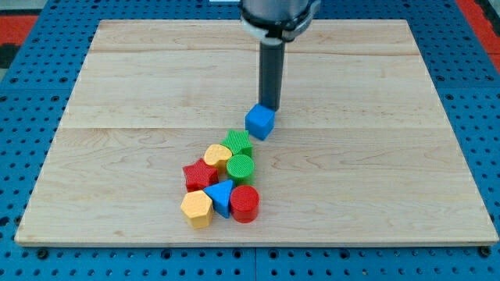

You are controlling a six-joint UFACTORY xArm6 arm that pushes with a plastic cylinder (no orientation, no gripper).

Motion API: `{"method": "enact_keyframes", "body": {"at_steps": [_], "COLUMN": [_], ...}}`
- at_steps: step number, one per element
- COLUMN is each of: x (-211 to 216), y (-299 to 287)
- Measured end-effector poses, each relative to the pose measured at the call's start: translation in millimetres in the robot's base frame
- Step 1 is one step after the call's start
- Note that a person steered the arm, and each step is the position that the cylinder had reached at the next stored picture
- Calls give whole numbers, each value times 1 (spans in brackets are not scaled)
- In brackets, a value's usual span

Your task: Point your arm at the top right of the cube

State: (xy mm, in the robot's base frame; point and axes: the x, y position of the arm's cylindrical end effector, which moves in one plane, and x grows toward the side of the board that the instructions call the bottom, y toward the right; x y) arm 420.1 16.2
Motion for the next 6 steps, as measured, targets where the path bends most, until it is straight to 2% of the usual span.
{"method": "enact_keyframes", "body": {"at_steps": [1,4,5,6], "x": [33,29,7,3], "y": [-20,-5,58,137]}}
